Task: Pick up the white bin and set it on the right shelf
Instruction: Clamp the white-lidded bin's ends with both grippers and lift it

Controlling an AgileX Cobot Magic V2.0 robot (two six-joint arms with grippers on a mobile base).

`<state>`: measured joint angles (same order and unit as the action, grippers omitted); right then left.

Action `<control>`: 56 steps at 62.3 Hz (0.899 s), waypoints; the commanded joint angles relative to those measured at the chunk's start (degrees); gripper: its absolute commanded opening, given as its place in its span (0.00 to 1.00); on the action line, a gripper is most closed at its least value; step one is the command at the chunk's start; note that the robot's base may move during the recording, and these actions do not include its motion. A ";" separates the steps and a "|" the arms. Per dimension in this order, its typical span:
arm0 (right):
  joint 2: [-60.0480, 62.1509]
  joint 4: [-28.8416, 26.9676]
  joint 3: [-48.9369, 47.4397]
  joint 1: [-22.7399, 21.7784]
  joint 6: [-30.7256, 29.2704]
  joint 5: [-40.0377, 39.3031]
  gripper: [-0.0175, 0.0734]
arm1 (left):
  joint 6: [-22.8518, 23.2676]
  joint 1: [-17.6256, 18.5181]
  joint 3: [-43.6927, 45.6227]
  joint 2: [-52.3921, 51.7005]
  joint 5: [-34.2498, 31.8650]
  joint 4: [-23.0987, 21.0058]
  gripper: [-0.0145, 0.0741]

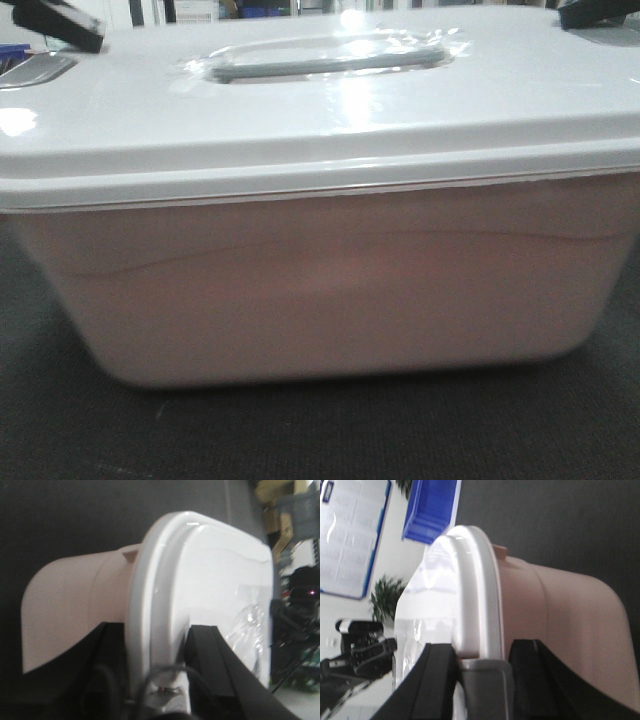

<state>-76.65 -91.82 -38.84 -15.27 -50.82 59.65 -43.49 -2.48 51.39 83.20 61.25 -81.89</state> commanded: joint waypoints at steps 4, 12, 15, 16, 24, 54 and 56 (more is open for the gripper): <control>3.65 -9.84 -1.28 1.18 -0.33 17.00 0.35 | -0.41 3.18 1.71 -1.76 15.42 -14.25 0.07; 5.74 -15.20 -1.32 1.18 -0.28 17.00 0.35 | -0.41 3.23 1.83 -2.14 15.42 -19.55 0.02; 6.45 -16.16 -1.48 1.18 -0.04 17.00 0.35 | -0.41 3.23 2.40 -2.25 15.42 -20.38 0.02; 6.69 -16.16 -1.59 1.18 0.11 17.00 0.35 | -0.41 3.23 2.52 -2.25 15.42 -20.56 0.02; 8.23 -16.16 -3.01 1.18 1.84 17.00 0.31 | -0.41 3.23 5.72 -2.53 15.42 -20.96 0.02; 12.23 -16.16 -11.39 1.18 8.00 17.00 0.26 | 3.02 3.23 15.69 -3.77 15.42 -20.66 0.02; 12.55 -16.16 -12.01 1.18 8.52 17.00 0.26 | 3.65 3.33 15.91 -3.91 15.42 -20.13 0.02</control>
<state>-66.84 -101.17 -47.28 -15.27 -43.96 58.13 -41.67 -1.41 64.70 82.07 60.29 -99.09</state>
